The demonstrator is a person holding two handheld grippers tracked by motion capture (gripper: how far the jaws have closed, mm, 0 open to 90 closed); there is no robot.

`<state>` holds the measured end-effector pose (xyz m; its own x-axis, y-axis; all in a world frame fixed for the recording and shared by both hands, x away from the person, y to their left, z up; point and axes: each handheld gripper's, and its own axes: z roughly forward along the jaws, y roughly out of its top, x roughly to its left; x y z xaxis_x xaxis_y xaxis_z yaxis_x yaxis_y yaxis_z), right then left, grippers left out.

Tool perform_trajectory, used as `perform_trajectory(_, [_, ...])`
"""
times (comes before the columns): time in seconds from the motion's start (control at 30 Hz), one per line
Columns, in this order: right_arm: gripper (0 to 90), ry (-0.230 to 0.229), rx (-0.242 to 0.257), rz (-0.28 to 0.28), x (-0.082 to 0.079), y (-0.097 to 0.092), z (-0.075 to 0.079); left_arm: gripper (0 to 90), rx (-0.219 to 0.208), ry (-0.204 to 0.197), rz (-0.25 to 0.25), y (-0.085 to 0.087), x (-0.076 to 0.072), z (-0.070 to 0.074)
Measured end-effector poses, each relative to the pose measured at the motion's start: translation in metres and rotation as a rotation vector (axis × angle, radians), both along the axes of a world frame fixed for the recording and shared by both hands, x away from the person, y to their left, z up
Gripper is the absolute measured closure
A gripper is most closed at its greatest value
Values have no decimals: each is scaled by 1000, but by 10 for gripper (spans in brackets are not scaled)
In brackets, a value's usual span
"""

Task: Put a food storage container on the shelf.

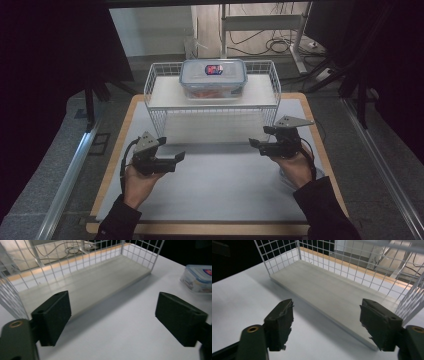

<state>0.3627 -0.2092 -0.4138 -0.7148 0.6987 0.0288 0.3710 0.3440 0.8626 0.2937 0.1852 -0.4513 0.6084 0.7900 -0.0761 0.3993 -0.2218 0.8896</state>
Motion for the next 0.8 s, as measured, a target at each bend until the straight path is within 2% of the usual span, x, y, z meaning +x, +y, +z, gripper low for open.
perform_trajectory(0.13, [213, -10, -4, 2, -9, -1, -10, 93, 16, 32, -1, -3, -11, -15])
perform_trajectory(0.23, [175, -3, -13, 8, -16, 0, -18, 66, 42, 40, -3, -3, -19, -23])
perform_trajectory(0.37, [143, 7, -26, 9, -26, -1, -29, 48, 82, 32, 6, -5, -31, -34])
perform_trajectory(0.47, [127, 16, -61, 8, -33, -1, -39, 26, 136, 19, 13, -8, -38, -43])
perform_trajectory(0.57, [118, 27, -88, 8, -40, -2, -48, 12, 170, 5, 5, -10, -44, -48])
perform_trajectory(0.8, [116, 75, -102, 22, -49, -5, -59, 0, 175, -7, -2, -11, -46, -53])
